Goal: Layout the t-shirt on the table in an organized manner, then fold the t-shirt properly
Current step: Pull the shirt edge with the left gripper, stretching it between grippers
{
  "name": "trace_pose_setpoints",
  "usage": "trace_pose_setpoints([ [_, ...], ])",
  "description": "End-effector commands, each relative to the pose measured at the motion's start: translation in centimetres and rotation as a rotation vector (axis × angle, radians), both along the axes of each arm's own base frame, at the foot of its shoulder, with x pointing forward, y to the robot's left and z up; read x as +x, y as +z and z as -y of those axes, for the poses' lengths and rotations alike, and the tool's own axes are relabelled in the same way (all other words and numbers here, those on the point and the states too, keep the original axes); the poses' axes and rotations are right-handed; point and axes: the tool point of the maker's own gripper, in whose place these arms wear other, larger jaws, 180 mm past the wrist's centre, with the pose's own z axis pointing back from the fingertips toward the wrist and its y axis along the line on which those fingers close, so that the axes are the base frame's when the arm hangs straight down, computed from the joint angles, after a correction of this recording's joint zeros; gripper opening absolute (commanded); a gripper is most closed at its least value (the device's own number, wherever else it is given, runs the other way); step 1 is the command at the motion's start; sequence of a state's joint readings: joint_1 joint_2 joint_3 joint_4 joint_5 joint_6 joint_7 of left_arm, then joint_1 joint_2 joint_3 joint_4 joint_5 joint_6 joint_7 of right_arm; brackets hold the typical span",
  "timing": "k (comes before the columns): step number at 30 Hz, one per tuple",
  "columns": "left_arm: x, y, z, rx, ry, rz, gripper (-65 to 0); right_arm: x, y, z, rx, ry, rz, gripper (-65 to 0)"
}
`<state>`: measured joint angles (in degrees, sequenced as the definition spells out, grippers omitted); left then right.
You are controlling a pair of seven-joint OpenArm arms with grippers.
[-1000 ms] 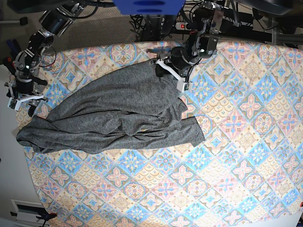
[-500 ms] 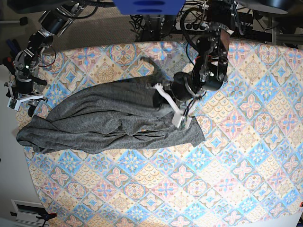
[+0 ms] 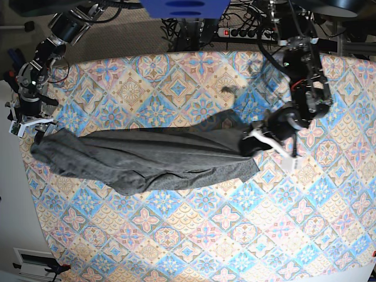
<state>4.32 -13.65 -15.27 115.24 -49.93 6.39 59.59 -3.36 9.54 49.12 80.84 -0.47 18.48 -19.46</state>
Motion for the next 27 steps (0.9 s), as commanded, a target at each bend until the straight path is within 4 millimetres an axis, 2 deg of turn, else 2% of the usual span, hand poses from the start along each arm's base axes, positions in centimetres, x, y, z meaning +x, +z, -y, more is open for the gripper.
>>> trace_pose_setpoints([
  [1,0.1,1.0,-0.7,0.006,0.0,0.032,-65.0,0.6,1.8,0.7,-0.033,0.002,0.051,-30.0],
  [3,-0.4,0.6,-1.5,0.024,0.0,0.016,-65.0,0.8,1.4,-0.2,-0.015,0.02,0.05,-30.0],
  [8,-1.4,-0.4,-2.0,0.036,-0.006,-0.019,-65.0,1.6,0.1,-5.3,0.065,0.209,0.055,-30.0],
  [11,-1.5,-0.4,-2.0,0.036,-0.005,-0.02,-65.0,1.7,-0.5,-6.5,0.096,0.23,0.055,-30.0],
  [16,-2.1,-1.1,-2.1,0.039,-0.007,-0.043,-65.0,1.7,-1.1,-6.7,0.114,0.229,0.048,-30.0],
  [21,-2.5,-1.4,-2.2,0.041,-0.004,-0.056,-65.0,0.7,-5.0,-7.2,0.204,0.21,-0.022,-30.0],
  [27,-3.1,-1.8,-3.9,0.049,0.045,-0.072,-65.0,-1.0,-9.5,-8.2,0.308,0.187,-0.103,-30.0],
])
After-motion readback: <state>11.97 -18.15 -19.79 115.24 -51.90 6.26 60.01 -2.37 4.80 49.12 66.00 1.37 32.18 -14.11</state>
